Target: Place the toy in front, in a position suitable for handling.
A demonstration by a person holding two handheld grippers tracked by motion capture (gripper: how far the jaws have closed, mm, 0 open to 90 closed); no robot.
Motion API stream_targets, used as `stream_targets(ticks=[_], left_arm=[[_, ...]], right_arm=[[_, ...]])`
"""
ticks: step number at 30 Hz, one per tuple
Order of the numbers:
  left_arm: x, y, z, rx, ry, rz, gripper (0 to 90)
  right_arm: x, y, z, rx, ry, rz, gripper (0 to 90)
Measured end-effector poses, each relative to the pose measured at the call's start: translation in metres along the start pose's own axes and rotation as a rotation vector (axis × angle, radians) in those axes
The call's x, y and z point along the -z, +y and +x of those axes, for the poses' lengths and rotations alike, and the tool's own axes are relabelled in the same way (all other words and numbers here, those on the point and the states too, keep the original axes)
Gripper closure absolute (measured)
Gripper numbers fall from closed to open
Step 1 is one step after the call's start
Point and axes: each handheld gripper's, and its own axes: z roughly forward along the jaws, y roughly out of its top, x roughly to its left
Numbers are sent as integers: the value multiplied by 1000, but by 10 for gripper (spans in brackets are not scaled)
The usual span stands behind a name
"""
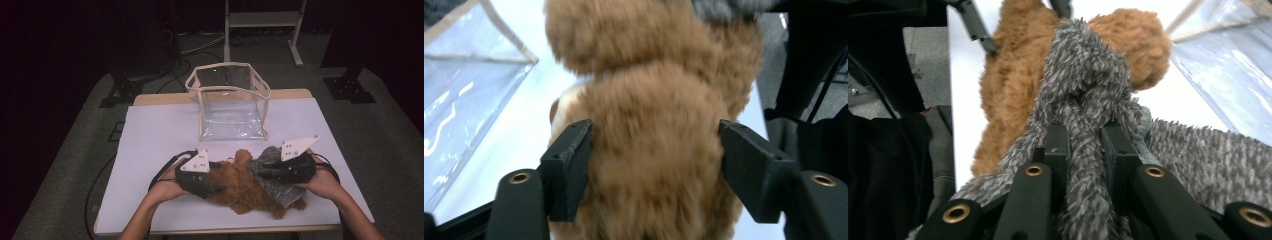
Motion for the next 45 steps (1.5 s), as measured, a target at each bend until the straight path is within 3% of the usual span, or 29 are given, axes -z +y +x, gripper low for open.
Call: stream_targets(ticks=[3, 7, 13, 18, 19, 23, 27, 35, 38, 40, 41, 45], left_arm=[[-4, 4, -2, -29, -12, 25, 392], [-7, 2, -1, -10, -32, 44, 456], [-8, 0, -4, -7, -35, 38, 458], [-7, -1, -6, 2, -30, 37, 452], [-7, -1, -6, -1, -27, 39, 451], [-7, -1, -7, 5, -28, 37, 443], [-7, -4, -7, 20, -30, 21, 433], [-6, -6, -8, 20, -27, 10, 420], [-6, -5, -9, 17, -19, 13, 407], [-7, -4, -10, 11, -13, 19, 400], [-7, -4, -10, 11, -12, 21, 398], [-9, -2, -10, 6, -10, 27, 388]], right_arm=[[-6, 4, 9, 28, 13, 1, 757], [-5, 5, 12, 57, 2, 15, 756], [20, -13, 1, 4, -12, -4, 755], [42, -26, -5, -33, -54, -12, 755], [53, -33, -10, -55, -78, -11, 755], [66, -45, -22, -100, -110, -18, 755], [69, -45, -27, -108, -100, -25, 754], [54, -28, -25, -58, -59, -32, 753], [55, -31, -28, -71, -57, -28, 753], [61, -39, -34, -97, -71, -21, 753], [69, -49, -40, -134, -85, -22, 754], [75, -51, -39, -143, -90, -26, 753]])
